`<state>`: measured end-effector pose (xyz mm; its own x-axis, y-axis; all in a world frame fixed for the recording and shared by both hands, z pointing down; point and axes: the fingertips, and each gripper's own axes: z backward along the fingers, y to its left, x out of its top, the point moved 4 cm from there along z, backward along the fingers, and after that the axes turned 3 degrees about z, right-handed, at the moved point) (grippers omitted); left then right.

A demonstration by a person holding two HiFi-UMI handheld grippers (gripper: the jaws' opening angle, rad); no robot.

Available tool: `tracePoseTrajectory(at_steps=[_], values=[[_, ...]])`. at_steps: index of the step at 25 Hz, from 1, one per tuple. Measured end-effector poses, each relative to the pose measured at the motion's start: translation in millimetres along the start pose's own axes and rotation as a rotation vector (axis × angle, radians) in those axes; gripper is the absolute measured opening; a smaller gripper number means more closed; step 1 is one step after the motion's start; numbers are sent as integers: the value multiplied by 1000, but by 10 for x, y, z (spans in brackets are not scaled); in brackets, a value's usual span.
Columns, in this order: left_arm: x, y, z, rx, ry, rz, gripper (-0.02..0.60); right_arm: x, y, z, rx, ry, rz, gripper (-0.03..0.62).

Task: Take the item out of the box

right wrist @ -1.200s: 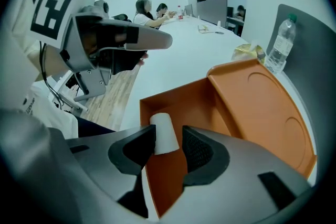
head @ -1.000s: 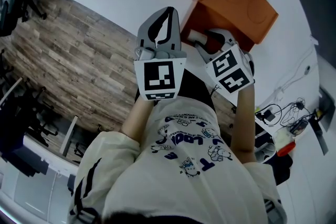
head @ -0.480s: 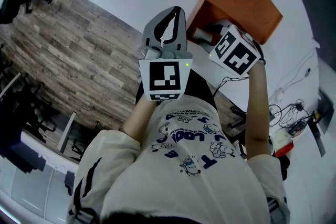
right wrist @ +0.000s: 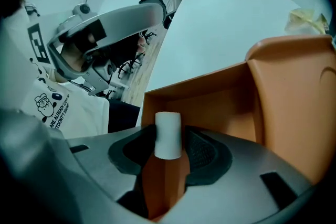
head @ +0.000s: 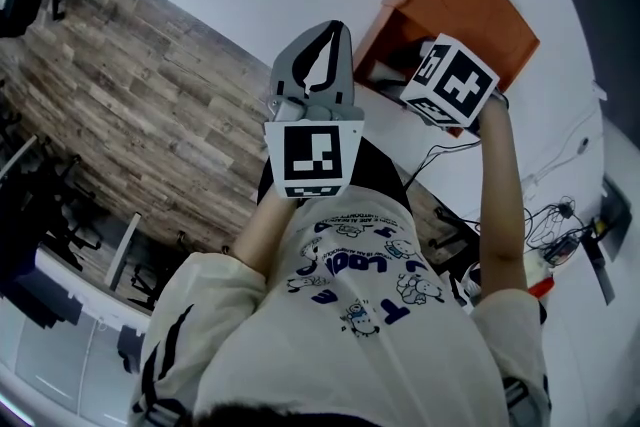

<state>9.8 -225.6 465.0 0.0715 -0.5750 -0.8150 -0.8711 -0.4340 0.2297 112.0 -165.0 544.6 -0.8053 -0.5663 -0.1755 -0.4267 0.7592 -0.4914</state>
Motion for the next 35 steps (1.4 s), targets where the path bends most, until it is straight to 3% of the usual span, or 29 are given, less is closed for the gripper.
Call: tracePoseTrajectory(at_steps=[8,20,27,35], values=[[-8,10,-75,-3,8,-1,18,14,14,-120,108,38,-16,185],[-32,24,-110,4,20,10,18,-7,-5,-147,169,26,-19,173],[-24,24,-95,9,21,17,18,-15,-1,-130,159,4,-31,172],[55,49,-26,18,1,8,18,-10,16,-113,89,-7,-38,170]])
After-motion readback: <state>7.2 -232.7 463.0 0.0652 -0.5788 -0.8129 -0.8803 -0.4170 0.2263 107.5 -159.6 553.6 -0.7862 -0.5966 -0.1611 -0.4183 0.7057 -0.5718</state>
